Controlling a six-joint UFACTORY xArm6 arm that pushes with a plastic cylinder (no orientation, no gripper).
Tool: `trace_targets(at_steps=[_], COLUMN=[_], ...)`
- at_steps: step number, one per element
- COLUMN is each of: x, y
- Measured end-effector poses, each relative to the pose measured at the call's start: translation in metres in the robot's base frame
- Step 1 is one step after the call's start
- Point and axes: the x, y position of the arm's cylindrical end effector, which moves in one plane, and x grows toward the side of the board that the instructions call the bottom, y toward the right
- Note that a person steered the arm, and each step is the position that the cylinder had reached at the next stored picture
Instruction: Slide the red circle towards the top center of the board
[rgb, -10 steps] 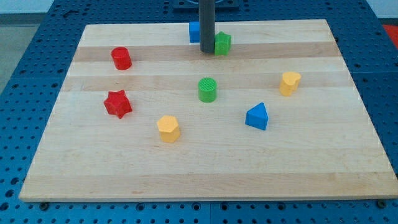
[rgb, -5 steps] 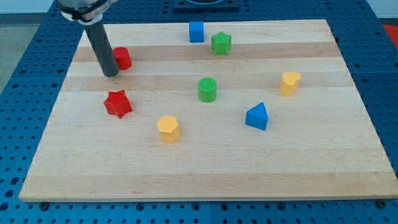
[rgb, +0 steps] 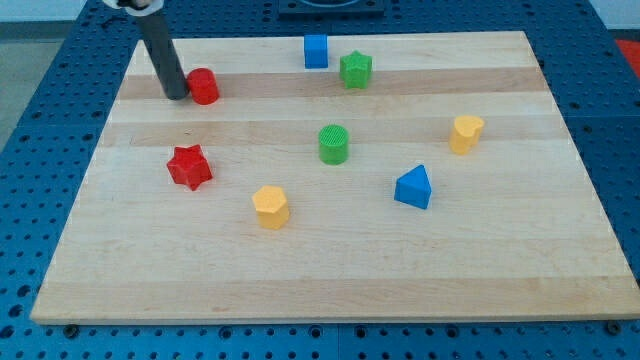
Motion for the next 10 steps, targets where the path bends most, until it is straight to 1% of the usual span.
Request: trace_targets(at_steps=[3,4,5,7,8,9,10], x=[-0.011,-0.028,-0.035,-0.025,-0.025,-0.012,-0.009], y=[0.053,0.053,0.048,0.074,0.075,0.09,0.09])
